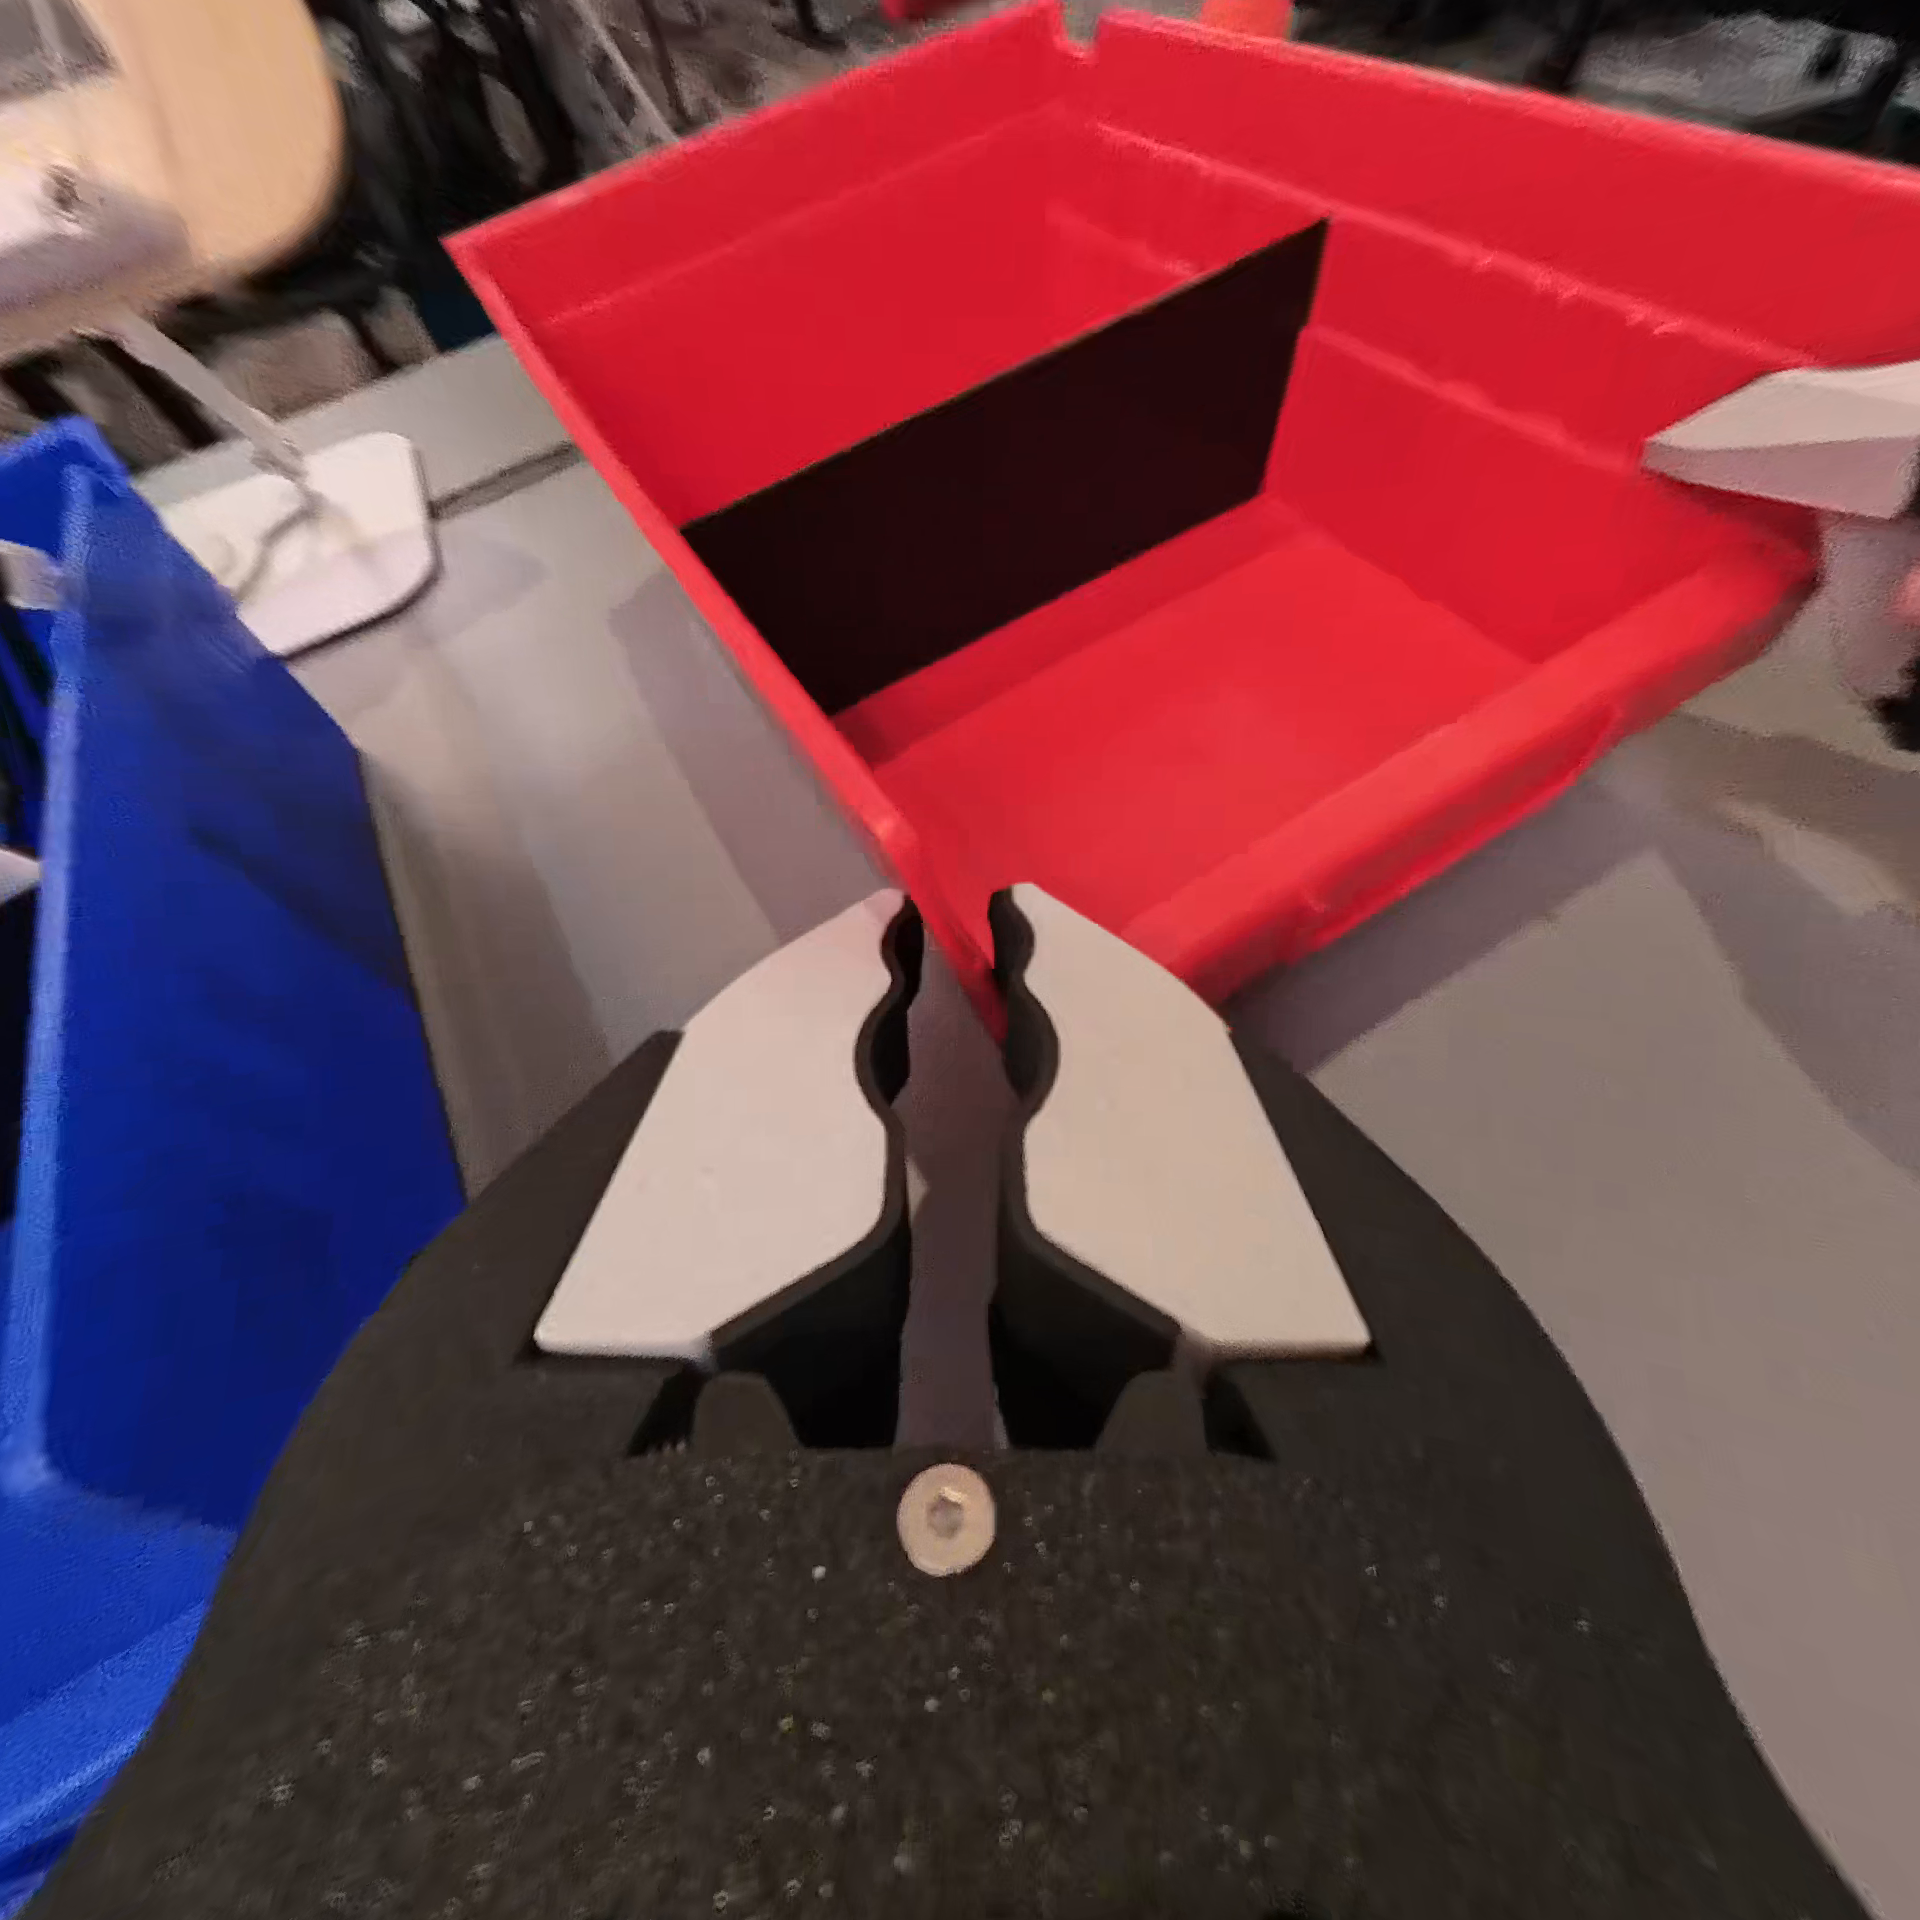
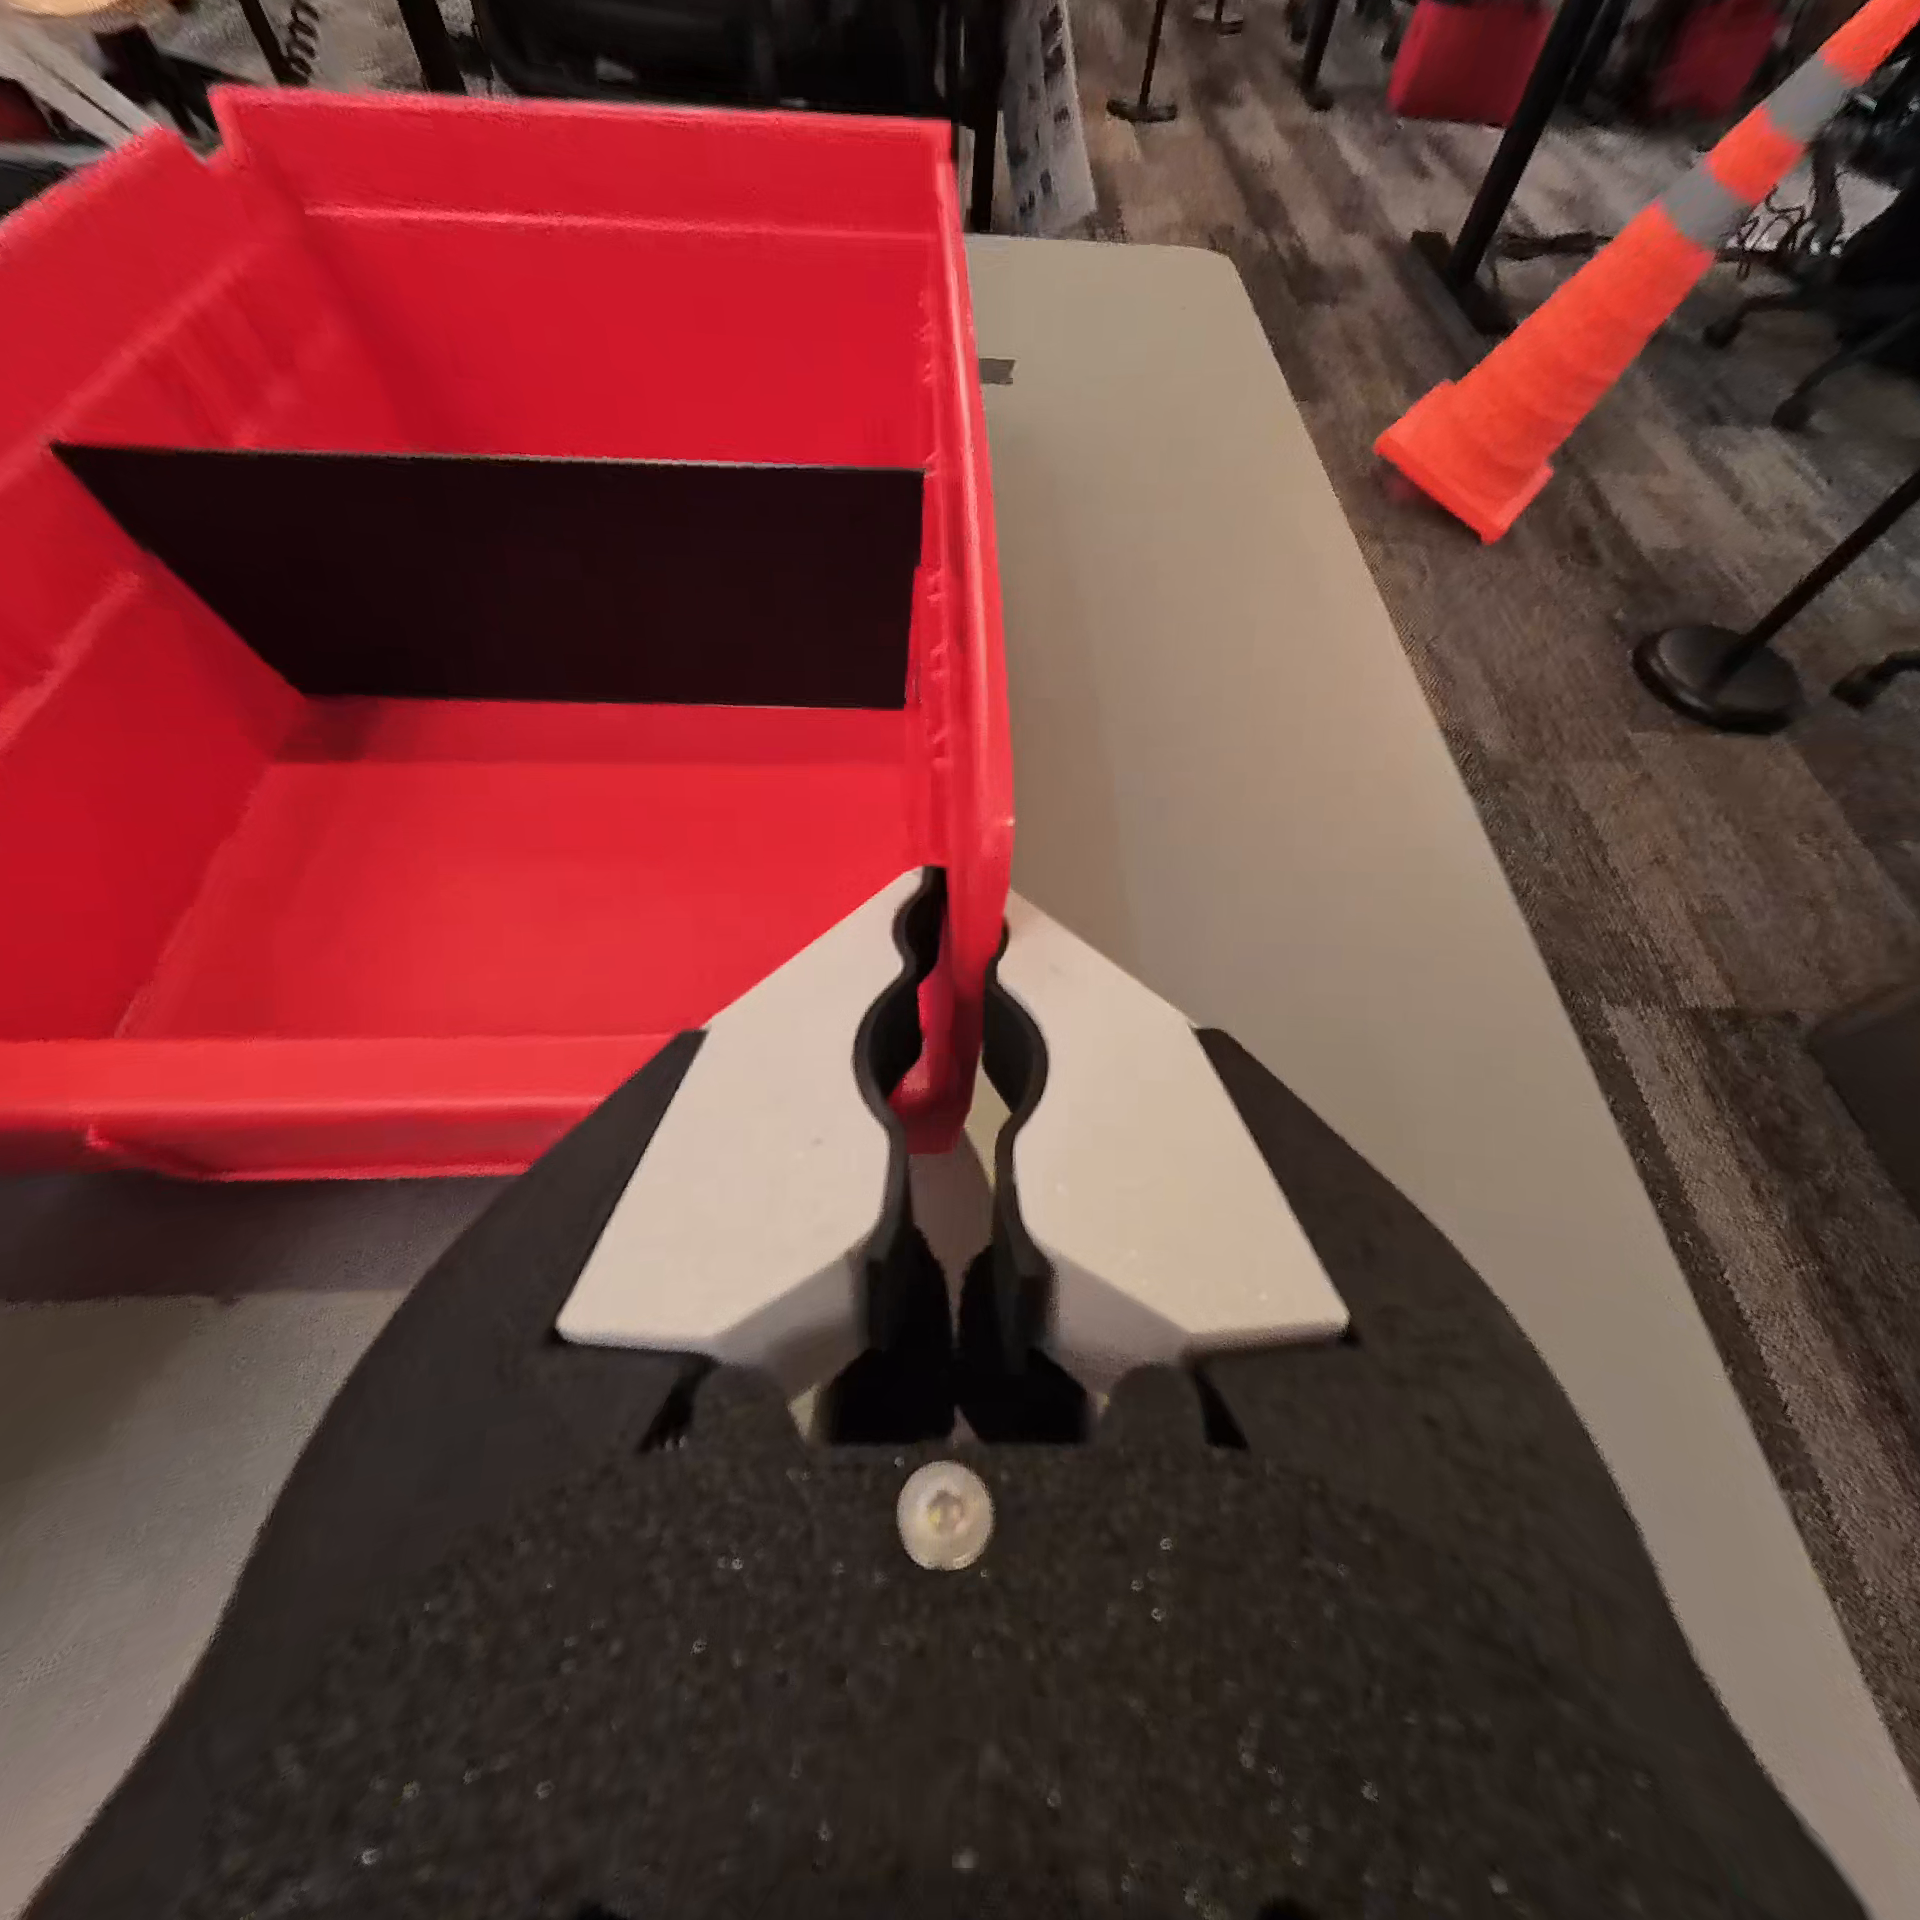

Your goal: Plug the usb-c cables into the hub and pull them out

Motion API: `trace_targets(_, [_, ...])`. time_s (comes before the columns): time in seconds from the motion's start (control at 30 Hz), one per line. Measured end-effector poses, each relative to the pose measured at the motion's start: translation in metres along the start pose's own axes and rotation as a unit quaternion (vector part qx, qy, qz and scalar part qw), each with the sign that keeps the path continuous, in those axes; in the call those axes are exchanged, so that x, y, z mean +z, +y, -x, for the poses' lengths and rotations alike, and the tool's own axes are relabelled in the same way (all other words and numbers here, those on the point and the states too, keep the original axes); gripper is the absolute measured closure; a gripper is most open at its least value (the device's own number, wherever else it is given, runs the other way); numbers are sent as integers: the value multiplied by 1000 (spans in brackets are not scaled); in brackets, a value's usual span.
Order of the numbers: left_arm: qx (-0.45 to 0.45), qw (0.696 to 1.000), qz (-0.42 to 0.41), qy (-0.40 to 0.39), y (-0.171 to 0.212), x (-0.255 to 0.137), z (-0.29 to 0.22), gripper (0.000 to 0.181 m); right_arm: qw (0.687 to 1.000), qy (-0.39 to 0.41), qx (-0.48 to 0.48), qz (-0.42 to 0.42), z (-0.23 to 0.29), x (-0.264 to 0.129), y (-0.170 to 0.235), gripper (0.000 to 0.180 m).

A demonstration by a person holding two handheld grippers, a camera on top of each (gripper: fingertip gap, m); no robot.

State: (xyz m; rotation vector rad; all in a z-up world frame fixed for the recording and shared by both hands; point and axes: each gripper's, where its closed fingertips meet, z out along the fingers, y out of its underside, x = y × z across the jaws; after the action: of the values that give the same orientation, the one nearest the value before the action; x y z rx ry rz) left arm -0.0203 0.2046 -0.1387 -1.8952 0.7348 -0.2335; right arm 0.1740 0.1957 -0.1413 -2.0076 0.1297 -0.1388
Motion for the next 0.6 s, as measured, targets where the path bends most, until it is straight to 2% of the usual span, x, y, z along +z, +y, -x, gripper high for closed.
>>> trace_targets(0.07, [-15,999,16,42,-2,-20,-4,170,1000,-13,16,7,2,-1,1,177])
trace_targets(0.2, [-14,993,-32,116,-16,-100,10,171,1000,-13,23,1,3,-3,2,178])
trace_targets(0.33, [-20,998,-51,14,1,-150,122,157,1000,1,10,3,6,-8,5,178])
trace_targets(0.47, [-65,989,-38,-128,55,-172,246,134,1000,8,-5,2,8,-9,5,178])
trace_targets(0.5, [-81,987,-31,-137,70,-172,261,127,1000,9,-15,4,8,-10,3,177])
trace_targets(0.6, [-132,987,-32,-85,97,-163,261,122,998,42,-18,-35,8,-32,-23,146])
